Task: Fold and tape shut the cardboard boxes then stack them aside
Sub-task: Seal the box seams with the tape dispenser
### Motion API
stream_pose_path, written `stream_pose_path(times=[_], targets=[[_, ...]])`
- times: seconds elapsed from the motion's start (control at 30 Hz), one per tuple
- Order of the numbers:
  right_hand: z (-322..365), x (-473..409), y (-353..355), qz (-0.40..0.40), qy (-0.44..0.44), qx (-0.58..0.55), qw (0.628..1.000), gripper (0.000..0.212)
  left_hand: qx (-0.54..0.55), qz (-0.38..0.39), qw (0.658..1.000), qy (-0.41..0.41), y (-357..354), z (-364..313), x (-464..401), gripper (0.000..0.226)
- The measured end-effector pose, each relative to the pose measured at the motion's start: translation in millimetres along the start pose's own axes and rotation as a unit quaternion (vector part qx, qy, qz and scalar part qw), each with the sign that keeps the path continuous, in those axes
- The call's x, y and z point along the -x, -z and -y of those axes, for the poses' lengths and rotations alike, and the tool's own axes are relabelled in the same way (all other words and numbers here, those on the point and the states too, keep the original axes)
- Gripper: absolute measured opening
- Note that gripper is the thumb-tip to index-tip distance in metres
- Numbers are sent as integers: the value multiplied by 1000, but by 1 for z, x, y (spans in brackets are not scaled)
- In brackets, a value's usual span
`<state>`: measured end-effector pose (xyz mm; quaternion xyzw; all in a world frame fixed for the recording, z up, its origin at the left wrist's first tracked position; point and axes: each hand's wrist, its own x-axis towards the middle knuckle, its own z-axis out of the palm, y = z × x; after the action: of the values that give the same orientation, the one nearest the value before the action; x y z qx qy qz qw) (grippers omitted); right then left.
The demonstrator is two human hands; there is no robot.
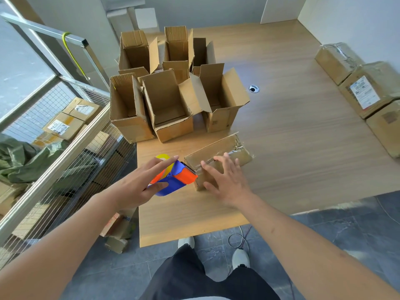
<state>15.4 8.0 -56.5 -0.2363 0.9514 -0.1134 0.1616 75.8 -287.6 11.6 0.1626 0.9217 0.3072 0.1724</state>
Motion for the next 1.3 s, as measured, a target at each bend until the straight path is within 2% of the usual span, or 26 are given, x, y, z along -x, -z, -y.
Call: stream_pose_path(times=[0.13,0.27,0.5,0.57,0.63,0.7,0.73,0.83,0.93,1.13,1.3], targets=[[4,12,-2,-10,1,-18,1000,74,-10,-1,1000,-25,-1,-4,0,75],[6,17,-3,-32,25,2,999,56,-11,4,999,-33,0,-9,-1,77],[-31,21,28,79,95,-4,992,67,-22,2,999,-35,-6,-20,0,77],[-34,24,40,117,87,-82,986,74,-19,5,999,-30,-8,-24,1,78],[-29,30,52,128,61,-239,961,76,-17,6,999,-30,-10,-29,3,77],[-20,36,62,105,62,-361,924,67,-20,5,999,-31,-11,-34,3,77],[-14,39,65,93,67,-387,915,58,-22,6,999,-30,-12,-36,3,77],[2,43,65,42,61,-401,913,27,-30,16,999,-29,-15,-42,3,76],[8,42,57,-45,54,-394,916,11,-36,22,999,-27,-18,-50,2,76],[4,52,49,-126,20,-416,900,3,-52,13,998,-28,-27,-60,1,73],[-2,56,43,-149,-56,-469,869,14,-48,12,998,-34,-38,-73,-6,61]])
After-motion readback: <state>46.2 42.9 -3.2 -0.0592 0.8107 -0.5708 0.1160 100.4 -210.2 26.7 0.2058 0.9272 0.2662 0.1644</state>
